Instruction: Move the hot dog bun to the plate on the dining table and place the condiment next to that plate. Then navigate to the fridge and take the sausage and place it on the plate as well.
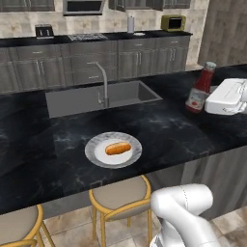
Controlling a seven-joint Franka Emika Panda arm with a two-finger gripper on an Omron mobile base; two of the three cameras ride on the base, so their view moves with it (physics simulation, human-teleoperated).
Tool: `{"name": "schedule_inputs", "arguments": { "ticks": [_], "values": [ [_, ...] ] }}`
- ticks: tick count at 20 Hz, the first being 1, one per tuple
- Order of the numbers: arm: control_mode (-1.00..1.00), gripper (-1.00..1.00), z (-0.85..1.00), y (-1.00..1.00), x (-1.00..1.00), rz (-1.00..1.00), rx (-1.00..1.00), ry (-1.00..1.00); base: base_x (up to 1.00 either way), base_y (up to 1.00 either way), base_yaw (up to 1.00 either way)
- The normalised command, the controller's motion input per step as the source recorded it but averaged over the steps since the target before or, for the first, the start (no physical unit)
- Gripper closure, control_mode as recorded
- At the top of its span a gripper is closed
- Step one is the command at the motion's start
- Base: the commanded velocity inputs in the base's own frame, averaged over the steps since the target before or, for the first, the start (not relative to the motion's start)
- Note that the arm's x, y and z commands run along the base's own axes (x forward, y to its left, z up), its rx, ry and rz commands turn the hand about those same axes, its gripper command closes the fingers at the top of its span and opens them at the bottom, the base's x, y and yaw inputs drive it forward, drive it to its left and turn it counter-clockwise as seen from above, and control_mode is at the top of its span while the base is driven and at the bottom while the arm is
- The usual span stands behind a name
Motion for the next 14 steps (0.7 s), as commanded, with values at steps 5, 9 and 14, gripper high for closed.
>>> {"name": "schedule_inputs", "arguments": {
  "ticks": [5,9,14],
  "values": [
    [1.0,1.0,0.0,0.0,0.0,0.0,0.0,0.0,0.64,-0.01,0.19],
    [-1.0,1.0,-0.19,-0.08,0.48,0.26,0.0,-0.04,0.0,0.0,0.0],
    [-1.0,1.0,-0.28,-0.16,0.36,0.29,0.0,-0.14,0.0,0.0,0.0]
  ]
}}
